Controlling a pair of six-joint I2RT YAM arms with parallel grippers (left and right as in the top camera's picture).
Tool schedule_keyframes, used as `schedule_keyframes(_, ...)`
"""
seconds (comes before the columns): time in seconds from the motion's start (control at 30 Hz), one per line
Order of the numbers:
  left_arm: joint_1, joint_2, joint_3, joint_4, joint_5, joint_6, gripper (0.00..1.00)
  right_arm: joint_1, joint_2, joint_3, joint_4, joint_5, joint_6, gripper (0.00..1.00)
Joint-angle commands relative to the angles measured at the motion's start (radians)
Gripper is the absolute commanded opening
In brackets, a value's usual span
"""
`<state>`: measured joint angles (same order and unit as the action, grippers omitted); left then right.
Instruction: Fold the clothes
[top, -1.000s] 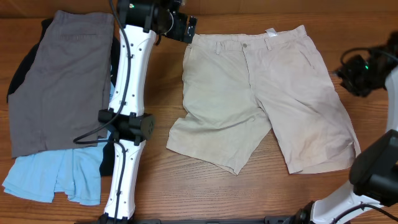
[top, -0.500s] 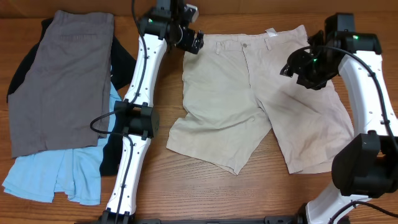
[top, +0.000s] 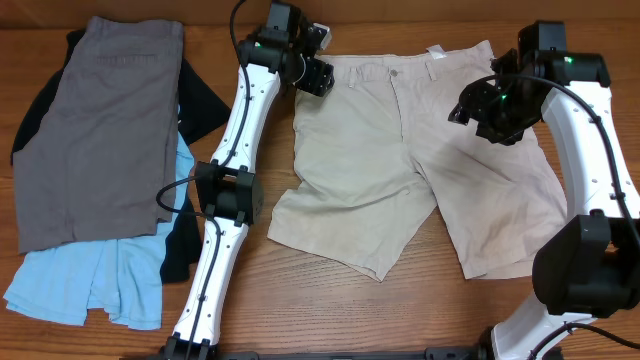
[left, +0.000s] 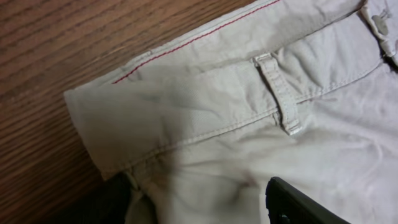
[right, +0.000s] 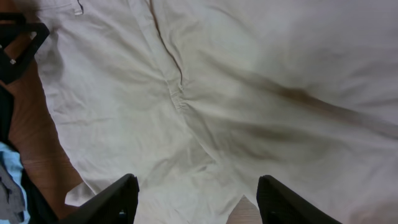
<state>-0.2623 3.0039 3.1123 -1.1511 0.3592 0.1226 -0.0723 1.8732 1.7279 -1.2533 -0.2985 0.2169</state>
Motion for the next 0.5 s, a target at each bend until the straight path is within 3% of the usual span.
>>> schedule_keyframes(0.0, -0.008, 0.018, -0.036, -0.006, -0.021, -0.02, 0.72, 0.001, -0.011, 0.02, -0.007, 0.009, -0.001, 0.65)
schedule_keyframes(0.13, -0.01, 0.018, -0.073, -0.013, -0.122, -0.055, 0.71, 0.001, -0.011, 0.019, -0.011, 0.01, -0.001, 0.66)
schedule_keyframes(0.3, -0.011, 0.018, -0.13, -0.014, -0.256, -0.126, 0.62, 0.001, -0.011, 0.02, -0.009, 0.009, -0.001, 0.66)
schedule_keyframes(0.37, -0.012, 0.018, -0.133, -0.024, -0.282, -0.137, 0.4, 0.001, -0.011, 0.019, -0.009, 0.009, -0.001, 0.66)
schedule_keyframes(0.43, -0.012, 0.018, -0.132, -0.038, -0.308, -0.158, 0.04, 0.001, -0.011, 0.019, -0.009, 0.009, -0.001, 0.66)
schedule_keyframes(0.47, -0.012, 0.016, -0.128, -0.047, -0.321, -0.174, 0.04, 0.001, -0.011, 0.019, -0.009, 0.009, -0.001, 0.66)
